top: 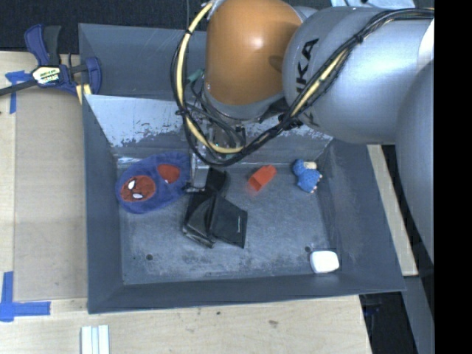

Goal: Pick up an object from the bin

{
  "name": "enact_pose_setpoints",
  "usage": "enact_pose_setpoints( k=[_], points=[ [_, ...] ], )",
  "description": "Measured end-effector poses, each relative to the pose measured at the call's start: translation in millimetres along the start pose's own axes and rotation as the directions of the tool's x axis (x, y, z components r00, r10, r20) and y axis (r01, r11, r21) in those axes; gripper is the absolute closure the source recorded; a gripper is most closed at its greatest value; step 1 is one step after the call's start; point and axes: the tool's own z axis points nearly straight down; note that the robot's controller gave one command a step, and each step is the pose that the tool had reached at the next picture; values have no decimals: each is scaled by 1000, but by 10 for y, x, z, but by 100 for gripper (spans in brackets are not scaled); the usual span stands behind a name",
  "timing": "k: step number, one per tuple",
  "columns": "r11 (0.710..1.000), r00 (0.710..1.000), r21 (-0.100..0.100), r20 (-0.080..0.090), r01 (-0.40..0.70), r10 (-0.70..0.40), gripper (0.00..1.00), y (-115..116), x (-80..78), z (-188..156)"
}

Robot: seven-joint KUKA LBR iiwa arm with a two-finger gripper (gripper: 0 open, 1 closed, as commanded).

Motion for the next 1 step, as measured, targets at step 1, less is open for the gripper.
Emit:
enact_pose_setpoints(
  k=[1],
  points=[
    [984,984,-5,0,-180,180,0,-535,-40,1307]
  ],
)
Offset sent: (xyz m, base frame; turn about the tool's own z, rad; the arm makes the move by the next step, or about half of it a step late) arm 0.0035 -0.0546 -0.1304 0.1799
